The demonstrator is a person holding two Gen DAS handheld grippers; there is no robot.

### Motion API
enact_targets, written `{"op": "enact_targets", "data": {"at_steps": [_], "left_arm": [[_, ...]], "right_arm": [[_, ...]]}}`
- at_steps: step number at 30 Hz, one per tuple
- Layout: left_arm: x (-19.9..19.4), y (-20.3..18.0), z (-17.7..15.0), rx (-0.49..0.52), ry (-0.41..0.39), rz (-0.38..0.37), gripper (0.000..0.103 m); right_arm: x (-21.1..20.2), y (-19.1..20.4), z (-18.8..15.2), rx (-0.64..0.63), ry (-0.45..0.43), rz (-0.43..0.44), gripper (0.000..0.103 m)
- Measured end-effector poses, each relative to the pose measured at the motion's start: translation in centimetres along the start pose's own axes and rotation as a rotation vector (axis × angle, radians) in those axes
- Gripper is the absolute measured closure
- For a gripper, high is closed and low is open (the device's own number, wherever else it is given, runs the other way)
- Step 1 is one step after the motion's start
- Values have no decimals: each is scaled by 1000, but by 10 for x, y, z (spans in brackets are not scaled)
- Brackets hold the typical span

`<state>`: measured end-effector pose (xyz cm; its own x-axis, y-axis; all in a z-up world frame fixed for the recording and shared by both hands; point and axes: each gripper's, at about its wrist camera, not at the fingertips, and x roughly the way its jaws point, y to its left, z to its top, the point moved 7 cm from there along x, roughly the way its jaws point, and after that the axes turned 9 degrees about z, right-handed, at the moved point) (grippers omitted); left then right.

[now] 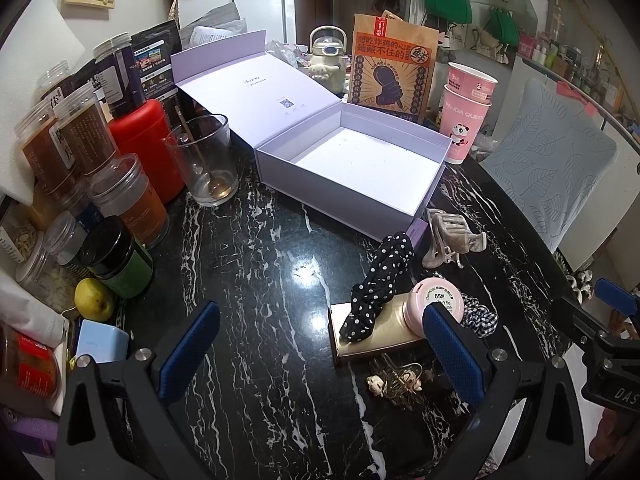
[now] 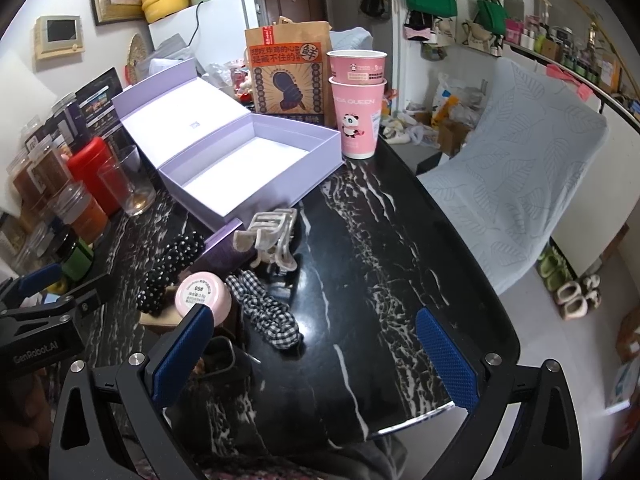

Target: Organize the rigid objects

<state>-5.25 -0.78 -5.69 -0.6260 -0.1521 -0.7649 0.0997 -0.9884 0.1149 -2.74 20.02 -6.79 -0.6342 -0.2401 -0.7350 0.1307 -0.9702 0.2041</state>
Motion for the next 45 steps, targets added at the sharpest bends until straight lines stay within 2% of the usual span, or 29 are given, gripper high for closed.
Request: {"op": "enact_targets", "data": {"at_steps": [7,16,28,33,40,45], "left_arm": [[-8,-1,-8,5,-8,6,0],[-7,2,-22,-8,22,6,0],[3,7,-46,-29,66,-19,0],[11,10,-54,-43,85,-36,0],[29,9,-69,-56,141,-79,0],[34,14,-72,-75,141,-89,0]], "right_arm": [[-2,2,-3,-5,0,12,0],[-2,15,-13,-40,7,61,0],[17,31,-35,-51,54,187,0],[30,38,-45,-50,80,243,4],[50,48,-59,-63,126,324,17],[60,57,-60,-81,132,380,20]]}}
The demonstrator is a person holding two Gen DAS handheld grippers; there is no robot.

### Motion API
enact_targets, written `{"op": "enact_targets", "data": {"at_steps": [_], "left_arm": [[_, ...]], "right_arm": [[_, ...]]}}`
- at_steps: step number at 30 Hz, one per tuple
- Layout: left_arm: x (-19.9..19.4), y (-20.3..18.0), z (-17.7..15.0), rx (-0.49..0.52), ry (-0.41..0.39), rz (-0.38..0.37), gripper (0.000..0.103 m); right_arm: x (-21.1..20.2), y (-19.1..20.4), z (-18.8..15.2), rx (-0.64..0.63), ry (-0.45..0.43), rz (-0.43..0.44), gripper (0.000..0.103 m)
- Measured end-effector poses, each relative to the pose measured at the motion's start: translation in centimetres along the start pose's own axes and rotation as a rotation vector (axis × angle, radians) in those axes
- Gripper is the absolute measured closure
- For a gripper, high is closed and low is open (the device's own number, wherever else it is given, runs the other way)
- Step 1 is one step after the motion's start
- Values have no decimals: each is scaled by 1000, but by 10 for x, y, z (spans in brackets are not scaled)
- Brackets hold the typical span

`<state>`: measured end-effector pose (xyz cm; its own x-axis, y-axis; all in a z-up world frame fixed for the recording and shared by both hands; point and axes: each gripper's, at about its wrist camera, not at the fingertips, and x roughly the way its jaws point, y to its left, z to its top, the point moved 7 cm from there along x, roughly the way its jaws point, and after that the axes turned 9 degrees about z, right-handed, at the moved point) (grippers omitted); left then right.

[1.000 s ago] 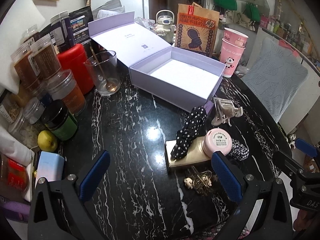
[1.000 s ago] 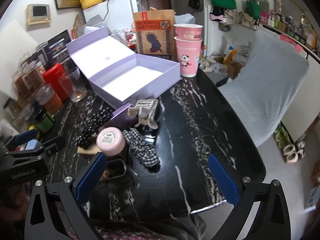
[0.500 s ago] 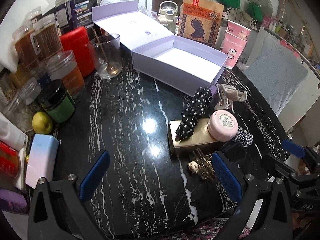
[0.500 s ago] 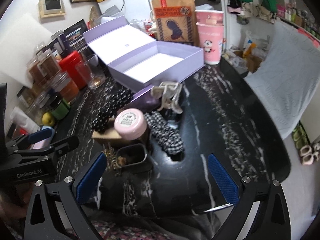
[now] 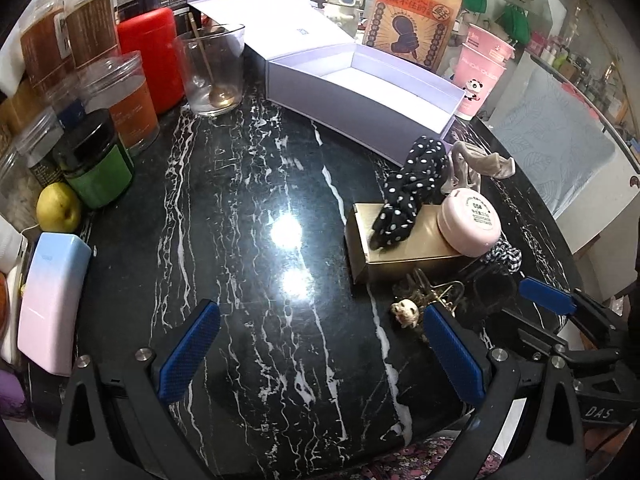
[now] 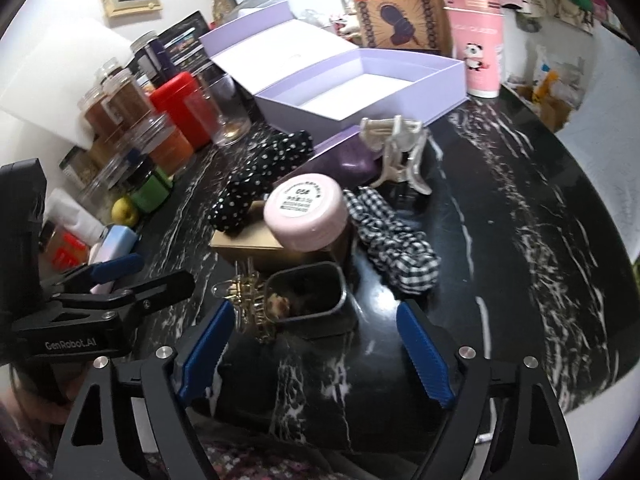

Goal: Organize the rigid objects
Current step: 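Reach the right gripper to the dark square clip and close on it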

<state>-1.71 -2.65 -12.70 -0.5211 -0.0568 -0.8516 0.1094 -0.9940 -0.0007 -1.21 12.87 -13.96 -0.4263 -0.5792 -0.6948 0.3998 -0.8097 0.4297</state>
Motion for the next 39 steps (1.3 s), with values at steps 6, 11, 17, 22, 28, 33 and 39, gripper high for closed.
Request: {"op": "enact_targets", "data": {"at_steps": [6,11,17,22,28,33,39], "left_arm": [[3,3,1,-13,2,4,0],[4,1,5,-14,-9,-7,0],[2,-9,16,25,-40,-15,0],[7,-20,20,51,-31,-41,0],[16,-31,13,45,25,-96,0],[21,-42,2,46,64,-148,0],[26,-58,-9,68,85,-202,3]], "right_arm": [[17,2,2,-18,28,47,32],[23,-4,2,-8,34,55,41],[19,-4,1,-16,19,57,50],[11,-7,2,-8,1,49,51],[-3,-18,2,21,-14,37,51],[-16,-25,1,39,-37,35,51],[-20,-30,-1,47,-45,26,51]]}}
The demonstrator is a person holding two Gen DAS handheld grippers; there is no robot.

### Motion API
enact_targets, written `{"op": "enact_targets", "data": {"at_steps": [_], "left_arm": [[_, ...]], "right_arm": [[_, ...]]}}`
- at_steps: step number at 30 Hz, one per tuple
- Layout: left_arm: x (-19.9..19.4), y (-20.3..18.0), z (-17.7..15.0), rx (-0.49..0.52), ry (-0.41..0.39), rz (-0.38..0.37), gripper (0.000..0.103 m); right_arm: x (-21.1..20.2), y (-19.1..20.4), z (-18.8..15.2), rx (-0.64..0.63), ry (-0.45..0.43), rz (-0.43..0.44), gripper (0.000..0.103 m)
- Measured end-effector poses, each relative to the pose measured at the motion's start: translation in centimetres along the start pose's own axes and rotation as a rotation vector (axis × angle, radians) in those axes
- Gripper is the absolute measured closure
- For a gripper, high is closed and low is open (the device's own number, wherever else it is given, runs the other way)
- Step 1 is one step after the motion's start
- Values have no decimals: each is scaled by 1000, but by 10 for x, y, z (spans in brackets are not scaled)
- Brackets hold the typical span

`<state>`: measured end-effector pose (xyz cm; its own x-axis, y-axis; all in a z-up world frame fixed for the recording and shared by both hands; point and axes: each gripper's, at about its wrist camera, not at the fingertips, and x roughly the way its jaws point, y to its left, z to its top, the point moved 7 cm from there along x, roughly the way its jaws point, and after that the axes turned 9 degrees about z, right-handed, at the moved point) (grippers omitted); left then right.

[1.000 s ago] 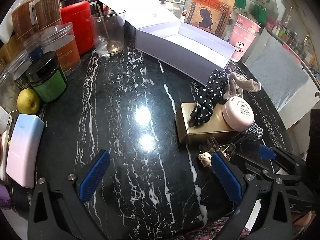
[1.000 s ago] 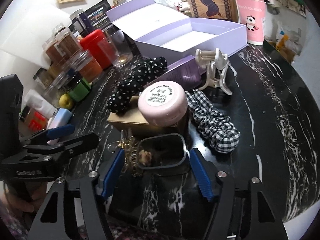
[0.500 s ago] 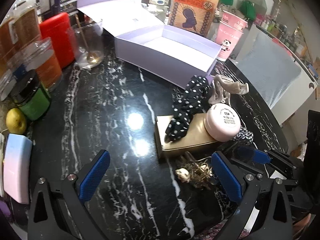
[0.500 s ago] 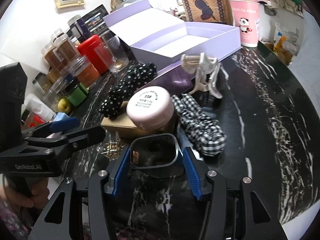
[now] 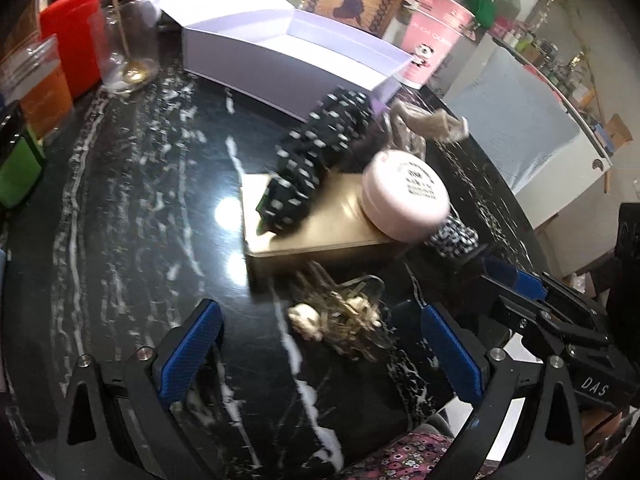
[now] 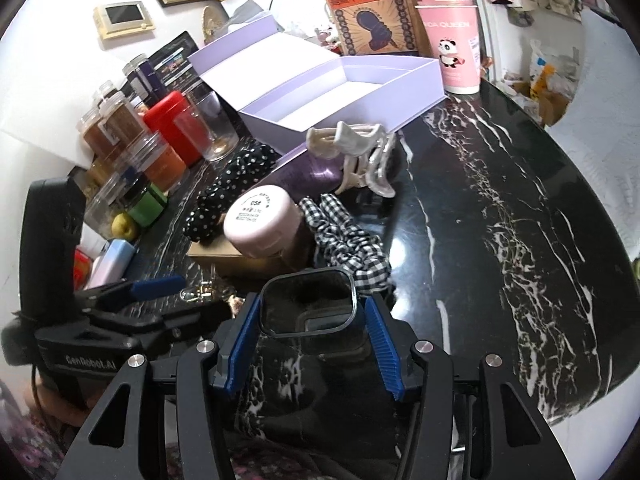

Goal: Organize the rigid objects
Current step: 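Reach the right gripper to the dark square clip and close on it, then grasp the gold claw clip with the left gripper while the right holds the dark clip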

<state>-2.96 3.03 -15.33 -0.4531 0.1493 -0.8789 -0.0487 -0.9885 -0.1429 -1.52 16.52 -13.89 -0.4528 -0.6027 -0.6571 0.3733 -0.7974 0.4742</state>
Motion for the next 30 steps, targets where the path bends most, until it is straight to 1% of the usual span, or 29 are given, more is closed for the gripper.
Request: {"op": "enact_targets", "data": {"at_steps": [2,3,5,6,7,8,9,10,12,17,20,26,30], "left_arm": [[4,-7,-3,28,13,-7,9],[4,-9,-3,44,4,6,10],[4,-15,-4,77,1,12,17],[5,-17,-3,85,0,10,19],[5,-18,-3,92,-6,18,23],[5,-18,-2,97,-13,33,31],[6,-16,-1,102,-22,59,36],[6,-16,-1,113,-31,78,46],[6,-16,-1,128,-40,90,53],[4,-14,-4,122,-41,58,53],[0,-11,-6,101,-44,57,53],[-14,-2,-7,83,-86,71,53],[-26,2,-1,75,-126,83,53]], "right_arm": [[0,-1,-1,7,4,4,51],[-1,-2,-1,6,5,3,51],[-1,-3,-2,0,5,-2,51],[-2,-3,-2,-3,4,-4,51],[-2,-3,-2,-5,3,-6,51],[-2,-3,-2,-4,0,-6,51],[-3,-3,-2,0,-1,-5,51],[-3,-3,-2,3,-2,-4,51],[-3,-4,-3,10,-4,1,51],[-2,-4,-5,17,-2,9,51],[-2,-2,-4,21,-2,19,51],[-4,7,-4,4,-11,25,51],[-7,16,-2,-9,-25,38,51]]}}
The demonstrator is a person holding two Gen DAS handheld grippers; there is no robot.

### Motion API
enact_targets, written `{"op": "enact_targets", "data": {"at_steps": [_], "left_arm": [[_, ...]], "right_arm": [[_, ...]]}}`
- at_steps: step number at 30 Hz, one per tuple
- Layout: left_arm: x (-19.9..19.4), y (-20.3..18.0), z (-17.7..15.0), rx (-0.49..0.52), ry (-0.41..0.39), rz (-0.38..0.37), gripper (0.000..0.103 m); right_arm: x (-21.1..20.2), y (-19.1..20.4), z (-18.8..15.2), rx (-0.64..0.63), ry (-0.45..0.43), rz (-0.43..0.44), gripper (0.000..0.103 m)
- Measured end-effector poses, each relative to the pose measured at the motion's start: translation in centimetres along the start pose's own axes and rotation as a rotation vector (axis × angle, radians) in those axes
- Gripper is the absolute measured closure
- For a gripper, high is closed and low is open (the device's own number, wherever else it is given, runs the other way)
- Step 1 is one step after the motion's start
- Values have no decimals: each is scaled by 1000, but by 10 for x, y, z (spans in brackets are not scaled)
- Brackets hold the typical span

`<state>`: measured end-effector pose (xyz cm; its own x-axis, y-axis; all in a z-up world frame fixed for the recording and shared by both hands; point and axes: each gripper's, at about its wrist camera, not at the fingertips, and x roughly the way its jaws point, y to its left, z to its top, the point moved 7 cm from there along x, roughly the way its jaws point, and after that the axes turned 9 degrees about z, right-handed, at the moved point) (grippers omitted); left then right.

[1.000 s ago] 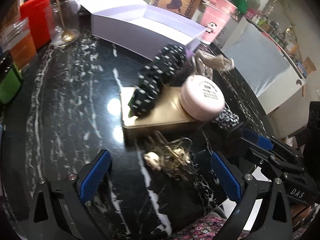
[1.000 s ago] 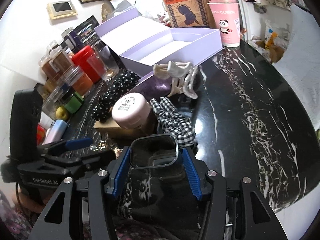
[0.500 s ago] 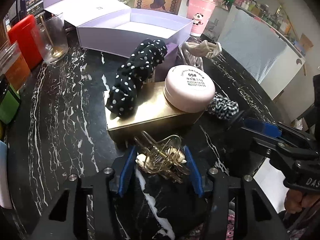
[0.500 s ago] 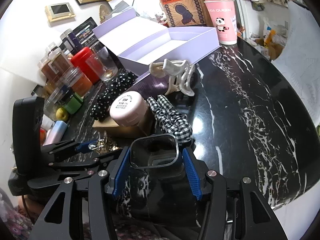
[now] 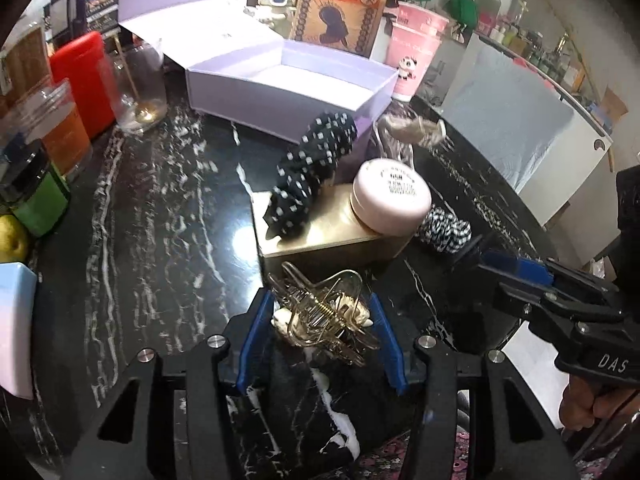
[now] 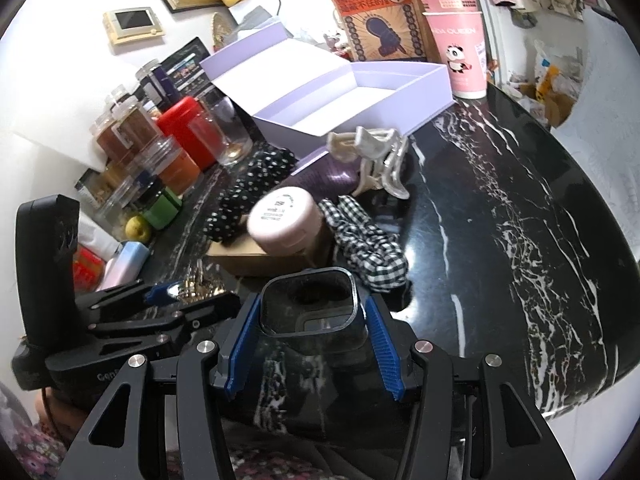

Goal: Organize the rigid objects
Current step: 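Grasp the gold claw clip with the left gripper while the right holds the dark clip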

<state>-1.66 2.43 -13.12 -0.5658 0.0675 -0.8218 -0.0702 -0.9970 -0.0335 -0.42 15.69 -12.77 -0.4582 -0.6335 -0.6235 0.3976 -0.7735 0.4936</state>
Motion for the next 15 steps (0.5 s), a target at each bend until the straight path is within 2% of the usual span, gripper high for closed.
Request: {"op": "enact_targets", "data": {"at_steps": [15], "left_arm": [[-35,2,33,26,-132,2,53]], "right_arm": [[-15,28,18,-48,-62,25,52]]}}
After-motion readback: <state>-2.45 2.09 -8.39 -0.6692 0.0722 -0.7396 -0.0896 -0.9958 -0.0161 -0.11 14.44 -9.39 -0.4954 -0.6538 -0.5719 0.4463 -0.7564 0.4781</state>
